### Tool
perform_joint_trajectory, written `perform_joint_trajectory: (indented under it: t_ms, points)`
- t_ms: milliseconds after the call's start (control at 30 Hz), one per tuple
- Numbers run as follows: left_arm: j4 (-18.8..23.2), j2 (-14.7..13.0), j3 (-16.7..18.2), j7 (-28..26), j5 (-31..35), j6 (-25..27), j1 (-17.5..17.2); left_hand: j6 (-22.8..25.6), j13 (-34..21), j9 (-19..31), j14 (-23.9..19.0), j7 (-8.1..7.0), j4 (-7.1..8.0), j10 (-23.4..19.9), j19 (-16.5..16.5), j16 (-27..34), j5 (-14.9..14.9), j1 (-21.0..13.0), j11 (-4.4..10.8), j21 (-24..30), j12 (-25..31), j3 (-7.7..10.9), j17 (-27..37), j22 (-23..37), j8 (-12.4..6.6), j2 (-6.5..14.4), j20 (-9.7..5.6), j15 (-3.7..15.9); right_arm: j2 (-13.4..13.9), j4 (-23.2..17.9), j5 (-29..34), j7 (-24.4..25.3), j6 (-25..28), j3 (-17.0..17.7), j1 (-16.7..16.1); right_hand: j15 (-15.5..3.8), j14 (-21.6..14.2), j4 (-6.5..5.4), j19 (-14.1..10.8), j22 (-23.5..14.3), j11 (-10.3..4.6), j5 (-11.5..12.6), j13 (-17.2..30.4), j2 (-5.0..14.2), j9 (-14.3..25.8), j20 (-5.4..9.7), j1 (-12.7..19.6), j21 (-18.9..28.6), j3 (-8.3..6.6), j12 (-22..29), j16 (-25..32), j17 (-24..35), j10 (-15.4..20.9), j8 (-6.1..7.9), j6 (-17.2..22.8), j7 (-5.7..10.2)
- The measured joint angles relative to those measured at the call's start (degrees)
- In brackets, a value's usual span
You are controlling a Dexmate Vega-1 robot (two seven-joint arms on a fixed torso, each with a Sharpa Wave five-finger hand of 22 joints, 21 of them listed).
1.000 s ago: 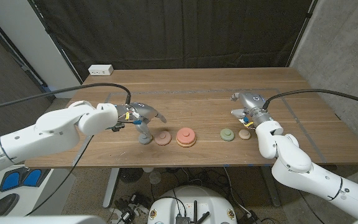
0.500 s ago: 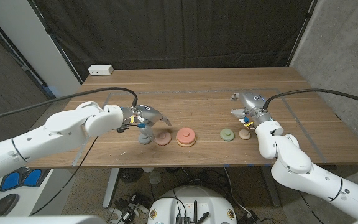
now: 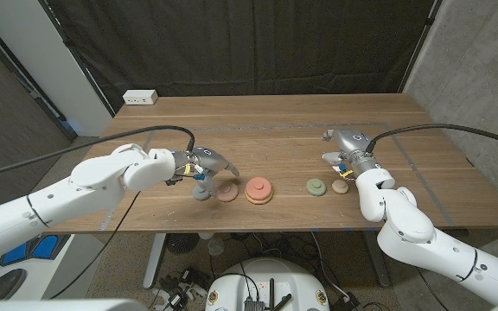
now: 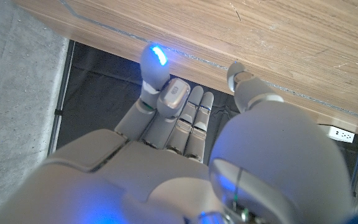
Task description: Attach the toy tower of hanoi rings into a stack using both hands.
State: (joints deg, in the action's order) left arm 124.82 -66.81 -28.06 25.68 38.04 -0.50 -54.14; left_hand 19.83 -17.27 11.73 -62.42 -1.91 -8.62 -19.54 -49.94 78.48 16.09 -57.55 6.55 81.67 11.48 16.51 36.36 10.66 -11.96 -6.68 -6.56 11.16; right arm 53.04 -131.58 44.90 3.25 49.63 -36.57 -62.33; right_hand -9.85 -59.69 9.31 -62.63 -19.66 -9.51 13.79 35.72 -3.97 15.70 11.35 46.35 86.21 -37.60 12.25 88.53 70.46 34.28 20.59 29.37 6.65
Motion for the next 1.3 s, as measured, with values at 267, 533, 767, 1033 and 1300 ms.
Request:
perform_joint_trajectory:
  t_ms: [267,533,767,1033,1300]
  points:
    - [-0.68,0.92,-0.44,0.40,1.03,-0.16,0.07,0.00,-0.15,0.00,0.00,0.00,0.00,-0.33,0.00,0.40,0.00,0.00,0.31,0.00,0.00,0.00,0.00,0.00,0.00,0.59,0.00,0.00,0.01,-0.09,0.05,-0.14,0.22,0.00,-0.10,0.00,0.00,0.00,0.00,0.00,0.00,0.21,0.00,0.21,0.00,0.00,-0.21,0.33,0.00,0.00,0.00,0.00,0.00,0.00,0.21,-0.22]
    - [-0.87,1.17,-0.50,0.37,1.95,-0.05,-0.04,0.00,-0.17,0.00,0.00,-0.01,0.00,-0.33,0.00,1.06,0.00,-0.08,0.31,0.00,0.00,-0.48,-0.24,0.00,0.00,0.68,0.00,0.00,-0.05,-0.09,0.05,-0.16,0.25,0.00,-0.13,0.00,0.00,0.22,0.00,-0.01,0.00,0.21,-0.01,0.21,0.00,0.00,-0.21,0.33,-0.22,0.00,0.00,0.00,0.00,0.00,0.40,-0.02]
    - [-1.54,2.06,-0.95,-0.12,2.74,0.12,-0.51,0.01,-0.17,0.00,-0.01,-0.01,0.00,-0.60,0.00,1.08,0.00,-0.23,0.04,0.00,0.00,-0.48,-0.51,0.00,0.00,0.82,0.00,0.00,-0.14,0.08,-0.04,-0.17,0.25,-0.10,-0.13,0.00,0.00,0.22,0.21,-0.01,0.00,0.21,-0.01,0.21,0.01,-0.20,-0.21,0.32,-0.22,0.00,0.00,0.00,-0.01,0.00,0.51,-0.14]
    - [-2.33,2.74,-1.34,-1.05,3.07,0.19,-0.77,0.31,-0.16,0.01,-0.01,-0.31,0.00,-1.34,-0.01,1.63,0.00,0.00,0.73,0.00,0.43,-0.96,-0.26,0.01,-0.45,1.05,0.00,0.00,-0.15,0.16,-0.09,-0.27,0.14,-0.31,0.00,0.00,0.00,0.22,0.21,-0.02,-0.10,0.42,0.27,0.21,-0.28,-0.20,-0.21,0.32,-0.22,0.00,0.00,0.00,0.53,0.00,0.60,-0.22]
    - [-2.95,3.28,-1.82,-1.68,3.40,0.11,-0.85,0.62,-0.44,0.01,-0.01,-0.02,0.00,-1.65,0.00,1.84,0.00,-0.02,1.04,-0.45,0.43,-0.95,-0.27,0.01,-0.45,1.06,0.00,0.00,-0.16,0.17,-0.09,-0.54,0.13,-0.48,0.12,0.00,0.00,-0.03,0.21,-0.02,-0.10,0.42,0.26,0.21,-0.28,-0.20,-0.21,0.32,-0.47,0.00,0.00,0.00,0.52,0.00,0.60,-0.23]
